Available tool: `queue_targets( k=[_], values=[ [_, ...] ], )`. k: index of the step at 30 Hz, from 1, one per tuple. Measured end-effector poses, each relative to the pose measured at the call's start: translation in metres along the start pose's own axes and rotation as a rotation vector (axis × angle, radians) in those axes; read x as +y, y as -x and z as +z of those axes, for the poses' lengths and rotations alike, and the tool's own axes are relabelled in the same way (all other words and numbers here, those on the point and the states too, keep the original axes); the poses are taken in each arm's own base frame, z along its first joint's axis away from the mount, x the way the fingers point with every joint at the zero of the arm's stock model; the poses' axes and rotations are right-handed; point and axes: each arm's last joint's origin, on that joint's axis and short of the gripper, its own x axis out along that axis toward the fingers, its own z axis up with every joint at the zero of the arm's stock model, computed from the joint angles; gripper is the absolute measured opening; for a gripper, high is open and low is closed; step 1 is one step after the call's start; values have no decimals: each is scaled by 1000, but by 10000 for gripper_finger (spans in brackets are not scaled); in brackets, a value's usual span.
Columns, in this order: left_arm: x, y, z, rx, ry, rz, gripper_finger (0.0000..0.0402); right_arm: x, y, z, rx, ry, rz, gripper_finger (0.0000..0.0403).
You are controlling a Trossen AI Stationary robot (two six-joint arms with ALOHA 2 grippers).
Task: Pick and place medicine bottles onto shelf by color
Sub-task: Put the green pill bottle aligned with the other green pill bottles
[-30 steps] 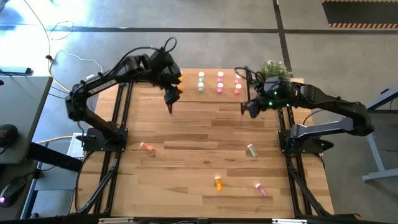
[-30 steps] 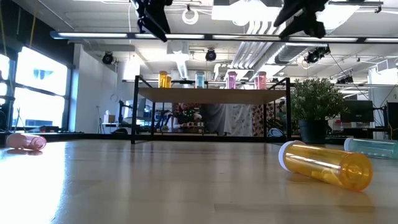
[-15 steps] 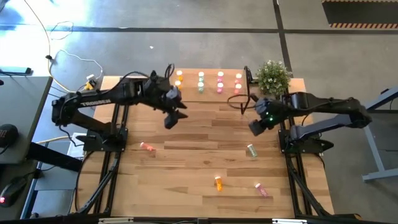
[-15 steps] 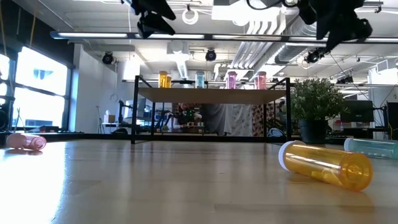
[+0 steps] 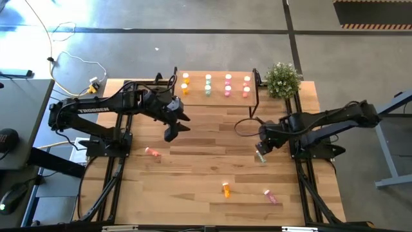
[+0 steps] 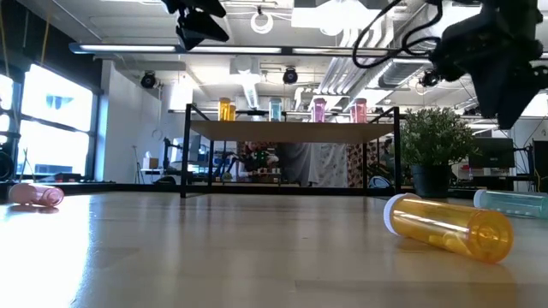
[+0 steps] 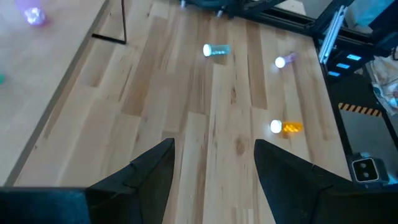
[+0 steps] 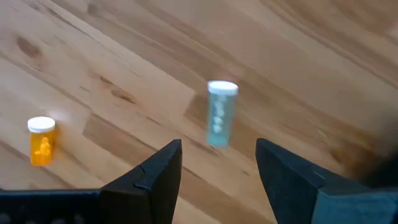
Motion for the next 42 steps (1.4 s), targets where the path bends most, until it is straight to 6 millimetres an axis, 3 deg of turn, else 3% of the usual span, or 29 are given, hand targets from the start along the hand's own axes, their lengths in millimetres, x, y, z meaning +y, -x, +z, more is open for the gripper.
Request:
queue_targets(
  k=[12, 22, 31, 42],
  values=[
    [0, 1, 0, -5, 2, -1, 211, -15, -54, -3, -61, -22, 49, 195],
    [0, 1, 0, -7, 18, 5, 211, -18, -79, -3, -35, -6, 28, 195],
    [2, 1, 1, -14, 19, 60, 211, -14, -99, 8, -6, -12, 7, 194],
    [2, 1, -1, 6, 19, 62, 211, -9, -100, 11, 41, -20, 15, 115]
  ],
)
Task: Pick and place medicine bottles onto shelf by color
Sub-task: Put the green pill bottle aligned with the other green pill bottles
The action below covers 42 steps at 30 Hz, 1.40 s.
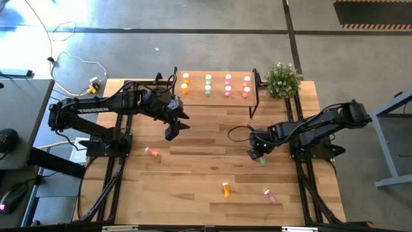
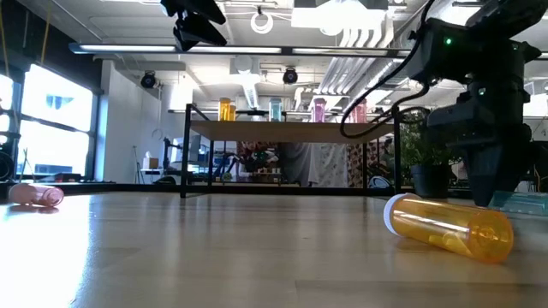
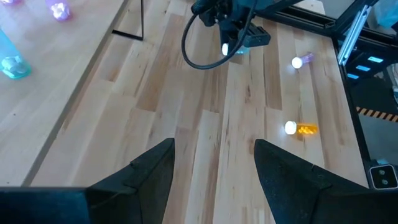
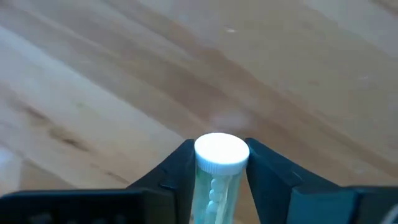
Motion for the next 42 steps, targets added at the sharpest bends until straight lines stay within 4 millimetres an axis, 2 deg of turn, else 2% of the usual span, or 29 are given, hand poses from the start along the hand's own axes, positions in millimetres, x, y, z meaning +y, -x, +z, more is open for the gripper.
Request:
queue_targets(
  k=[4, 8, 13, 17, 25, 33, 42],
  values=[
    [0, 0, 0, 4, -5, 1, 211, 1, 0, 0, -6, -4, 4, 97],
    [0, 0, 0, 5, 1, -8, 211, 3, 0, 1, -10, -3, 33, 100],
    [0, 10, 1, -27, -5, -10, 211, 18, 4, 7, -78, 17, 191, 104],
    [4, 27, 2, -82, -2, 6, 211, 36, 12, 17, -259, 28, 360, 102],
    [13, 62, 1, -193, 18, 54, 211, 64, 41, 37, -797, 104, 576, 103],
    [16, 75, 0, -236, 1, 81, 211, 72, 69, 46, -1288, 290, 421, 103],
    [17, 75, 0, -235, -2, 84, 211, 73, 91, 54, -1557, 515, 232, 103]
  ],
)
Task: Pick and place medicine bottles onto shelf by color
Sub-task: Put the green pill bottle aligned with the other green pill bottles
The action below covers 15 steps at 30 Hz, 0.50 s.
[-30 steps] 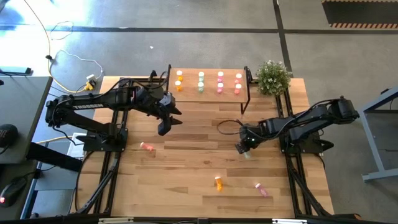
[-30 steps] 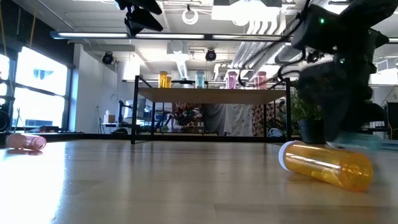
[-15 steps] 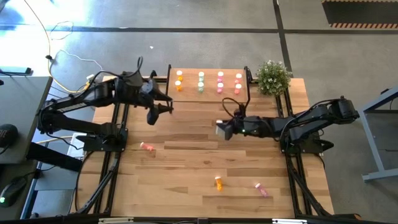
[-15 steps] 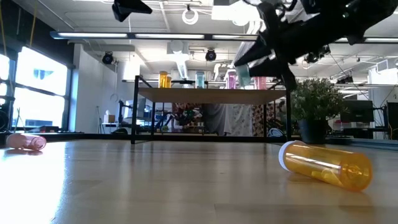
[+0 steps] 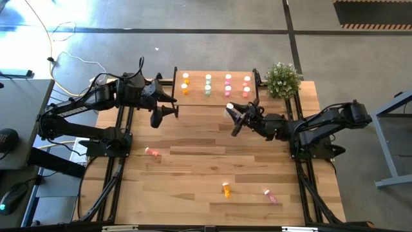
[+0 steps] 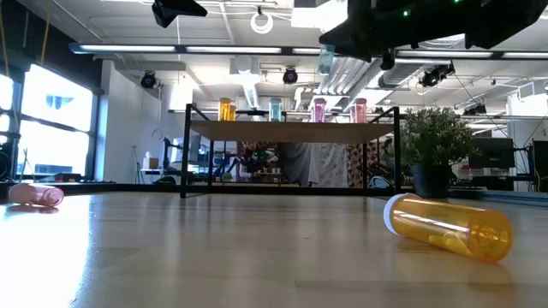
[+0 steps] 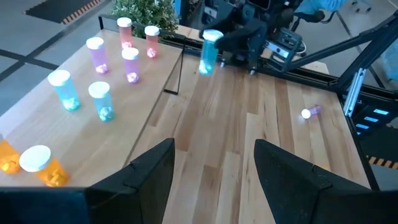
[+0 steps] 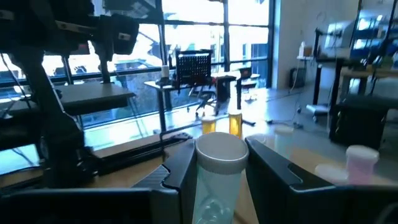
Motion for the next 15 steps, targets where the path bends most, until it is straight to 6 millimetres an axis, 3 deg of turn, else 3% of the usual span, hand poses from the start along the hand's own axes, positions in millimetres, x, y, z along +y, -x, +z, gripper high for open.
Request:
queue_targets(
  k=[8, 15],
  values=[
    [0, 0, 0, 1, 0, 0, 211, -5, -16, 5, -41, 84, 26, 103],
    [0, 0, 0, 2, 0, 0, 211, 15, -58, -5, -8, 199, 21, 103]
  ],
)
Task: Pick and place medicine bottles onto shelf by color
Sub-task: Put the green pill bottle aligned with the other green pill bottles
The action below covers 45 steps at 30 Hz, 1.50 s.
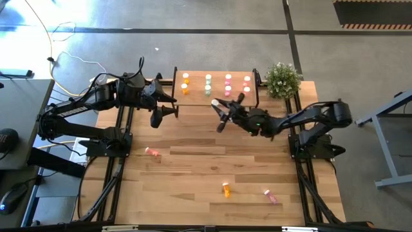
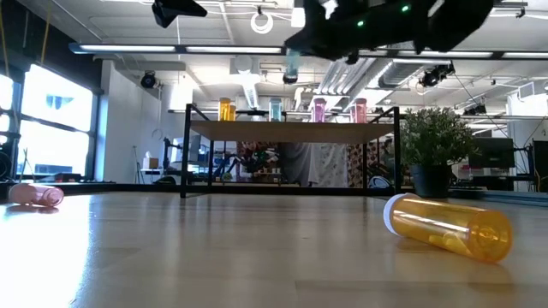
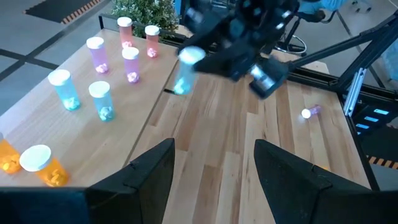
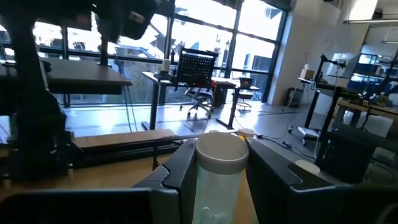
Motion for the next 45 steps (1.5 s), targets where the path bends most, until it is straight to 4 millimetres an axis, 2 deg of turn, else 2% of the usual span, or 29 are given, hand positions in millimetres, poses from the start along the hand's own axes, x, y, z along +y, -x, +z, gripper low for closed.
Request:
queue_targets(
  k=[6, 13, 26, 45],
  values=[
    [0, 0, 0, 0, -1, 0, 211, 9, -36, -20, 43, 5, -12, 103],
    [0, 0, 0, 0, -11, 0, 211, 14, -59, -33, 69, 18, -31, 103],
    [0, 0, 0, -2, -19, 1, 211, 5, -63, -48, 190, 0, -132, 103],
    [0, 0, 0, -3, -19, 4, 211, -8, -69, -51, 196, -17, -186, 103]
  ],
)
